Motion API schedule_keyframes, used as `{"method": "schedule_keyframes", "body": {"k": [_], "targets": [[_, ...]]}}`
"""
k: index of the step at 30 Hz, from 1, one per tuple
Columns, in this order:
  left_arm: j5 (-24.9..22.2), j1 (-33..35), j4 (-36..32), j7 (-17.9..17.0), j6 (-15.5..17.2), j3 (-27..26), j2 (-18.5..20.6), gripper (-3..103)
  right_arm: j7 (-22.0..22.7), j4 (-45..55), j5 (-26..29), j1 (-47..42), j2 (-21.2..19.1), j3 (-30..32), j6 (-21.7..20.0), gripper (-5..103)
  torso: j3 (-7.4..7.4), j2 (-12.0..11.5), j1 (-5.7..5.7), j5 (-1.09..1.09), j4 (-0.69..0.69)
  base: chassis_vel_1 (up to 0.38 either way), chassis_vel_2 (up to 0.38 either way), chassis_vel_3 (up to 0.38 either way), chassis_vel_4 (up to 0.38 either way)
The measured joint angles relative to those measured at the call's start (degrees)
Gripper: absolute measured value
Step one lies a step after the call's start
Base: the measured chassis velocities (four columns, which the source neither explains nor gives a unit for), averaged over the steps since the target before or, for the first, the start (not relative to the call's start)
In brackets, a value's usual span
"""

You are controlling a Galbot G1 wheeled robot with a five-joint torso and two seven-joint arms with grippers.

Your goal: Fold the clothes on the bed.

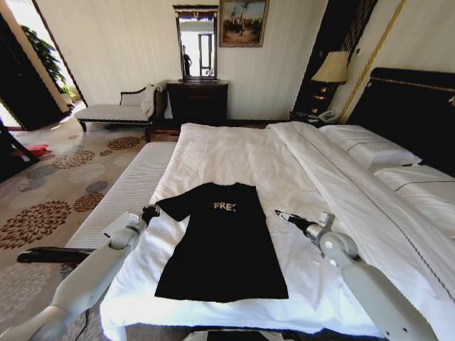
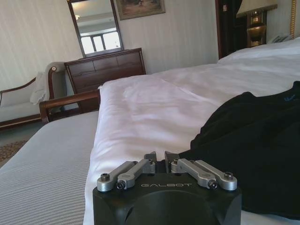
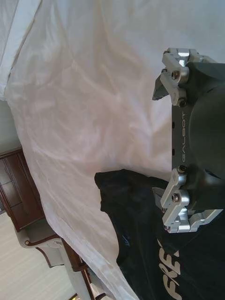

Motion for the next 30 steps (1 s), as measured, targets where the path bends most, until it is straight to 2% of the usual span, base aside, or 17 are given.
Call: {"method": "schedule_keyframes", "body": {"k": [1,2,4,5,8,11,12,13,14,17,18,19,20,23,27,30], "targets": [[0.0,0.7,-0.8,-0.1,0.2,-0.4,0.3,19,-0.2,-0.1,-0.3,-0.2,0.1,0.0,0.1,100,0.0,0.0,0.0,0.0,0.0,0.0,0.0,0.0,0.0],[-0.1,1.7,-1.8,-0.2,0.3,-0.9,0.6,19,-0.3,-0.1,-0.6,-0.3,0.2,0.1,0.2,100,0.0,0.0,0.0,0.01,0.0,0.0,0.0,0.0,0.0],[-0.5,4.0,-3.5,-0.5,0.4,-2.3,1.3,29,-0.6,-0.1,-1.0,-0.7,0.5,0.3,0.3,100,0.0,0.0,0.0,0.0,0.01,0.0,0.0,0.0,0.0],[-0.5,4.0,-3.5,-0.5,0.4,-2.3,1.3,29,-0.6,-0.1,-1.0,-0.7,0.5,0.3,0.3,100,0.0,0.0,0.0,0.0,0.01,0.0,0.0,0.0,0.0],[-1.7,6.5,-5.5,-0.6,0.5,-3.8,2.1,45,-0.7,0.1,-1.4,-2.1,0.7,1.4,0.5,100,0.0,0.0,0.0,0.01,0.02,0.0,0.0,0.0,0.0],[-2.8,8.0,-6.4,-0.6,0.9,-4.3,2.4,51,-0.8,0.5,-1.6,-3.2,0.7,2.2,0.6,100,0.0,0.0,0.0,0.0,-0.03,0.0,0.0,0.0,0.0],[-3.2,8.8,-6.4,-0.6,1.0,-4.8,2.4,61,-0.8,0.7,-1.6,-3.5,0.7,2.4,0.7,100,0.0,0.0,0.0,0.0,-0.02,0.0,0.0,0.0,0.0],[-3.2,8.8,-6.4,-0.6,1.0,-4.8,2.4,61,-0.8,0.7,-1.6,-3.5,0.7,2.4,0.7,100,0.0,0.0,0.0,0.0,-0.02,0.0,0.0,0.0,0.0],[-4.1,9.3,-6.3,-0.6,1.1,-5.1,2.0,61,-0.8,0.7,-1.6,-3.6,0.6,2.5,0.7,100,-0.01,0.0,-0.01,0.01,0.01,0.0,0.0,0.0,0.0],[-8.8,9.5,-6.2,-0.7,3.2,-5.5,0.7,78,-0.8,1.0,-1.6,-3.7,0.5,2.5,0.7,100,0.0,0.0,-0.01,-0.01,0.01,0.0,0.0,0.0,0.0],[-8.8,9.5,-6.2,-0.7,3.2,-5.5,0.7,78,-0.8,1.0,-1.6,-3.7,0.5,2.5,0.7,100,0.0,0.0,-0.01,-0.01,0.01,0.0,0.0,0.0,0.0],[-11.8,9.3,-6.2,-0.7,4.9,-5.5,0.1,84,-0.8,1.2,-1.6,-3.8,0.5,2.5,0.7,100,0.0,0.0,0.0,-0.01,0.0,0.0,0.0,0.0,0.0],[-13.1,9.2,-6.1,-0.6,5.4,-5.5,-0.2,84,-0.7,1.3,-1.6,-3.9,0.4,2.6,0.7,100,0.0,0.0,0.0,-0.01,0.0,0.0,0.0,0.0,0.0],[-17.3,8.4,-5.6,0.2,6.8,-5.4,-0.7,98,-0.7,1.5,-1.6,-4.6,0.2,3.0,0.7,100,0.0,0.0,-0.01,0.01,0.0,0.0,0.0,0.0,0.0],[-20.9,7.6,-5.5,0.9,7.8,-5.2,-1.4,101,-0.8,1.5,-1.6,-5.1,0.1,3.2,0.8,100,-0.01,0.0,0.0,0.0,-0.01,0.0,0.0,0.0,0.0],[-23.1,7.1,-5.3,1.3,8.1,-5.1,-1.8,99,-0.8,1.5,-1.6,-5.1,0.0,3.2,0.8,100,0.0,0.0,0.0,0.0,0.0,0.0,0.0,0.0,0.0]]}}
